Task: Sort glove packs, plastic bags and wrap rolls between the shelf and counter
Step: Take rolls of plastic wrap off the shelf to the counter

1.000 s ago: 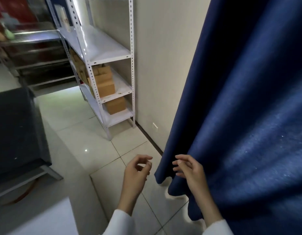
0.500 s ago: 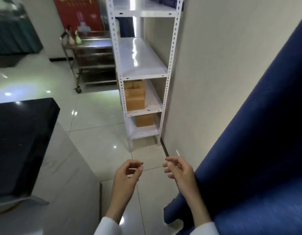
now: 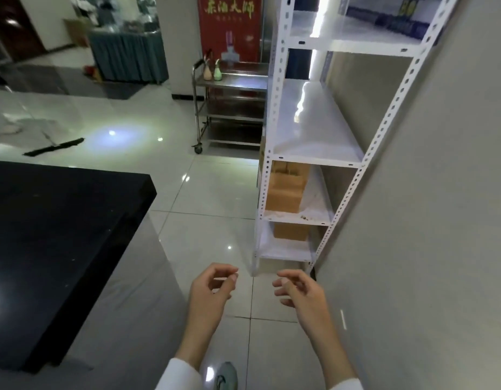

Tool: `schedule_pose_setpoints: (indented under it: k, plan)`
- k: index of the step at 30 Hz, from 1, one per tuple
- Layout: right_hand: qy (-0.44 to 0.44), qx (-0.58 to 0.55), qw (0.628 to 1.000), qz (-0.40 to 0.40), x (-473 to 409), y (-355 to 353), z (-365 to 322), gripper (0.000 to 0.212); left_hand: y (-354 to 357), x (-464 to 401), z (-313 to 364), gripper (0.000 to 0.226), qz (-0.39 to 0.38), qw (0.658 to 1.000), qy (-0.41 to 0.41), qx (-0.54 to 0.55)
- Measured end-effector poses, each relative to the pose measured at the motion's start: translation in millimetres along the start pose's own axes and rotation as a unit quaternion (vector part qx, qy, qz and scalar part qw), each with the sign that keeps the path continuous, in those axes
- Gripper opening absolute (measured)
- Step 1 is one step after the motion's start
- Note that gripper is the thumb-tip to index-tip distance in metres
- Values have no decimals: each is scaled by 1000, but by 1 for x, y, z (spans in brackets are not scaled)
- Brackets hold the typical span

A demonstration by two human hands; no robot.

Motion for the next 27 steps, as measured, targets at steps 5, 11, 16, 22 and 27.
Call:
schedule_pose_setpoints:
  k: [5, 11, 16, 22, 27]
  plan:
    - [-19, 39, 999, -27, -95, 12, -43, 29, -27, -96, 12, 20, 9, 1000, 5, 18]
    - [-32, 22, 999, -30, -202, 24, -85, 16, -60, -192, 40, 15, -23, 999, 25, -10]
    - [-28, 32, 997, -70, -278, 55, -103, 20, -99, -250, 44, 18, 36, 999, 19, 34]
    - [-19, 23, 994, -101, -380, 80, -120, 19, -135, -337, 39, 16, 76, 996, 6, 43]
    - [-35, 6, 992, -117, -483, 95, -142, 18, -159, -432, 46, 12, 96, 995, 7, 36]
Point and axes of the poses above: each hand's wrist, its own x-axis away from the middle knuckle, its own y-axis out of the palm, z = x × y, the point moved 9 cm from there along -x, towards the middle knuckle, and after that the axes turned 15 degrees about -z, right-handed, at the moved point
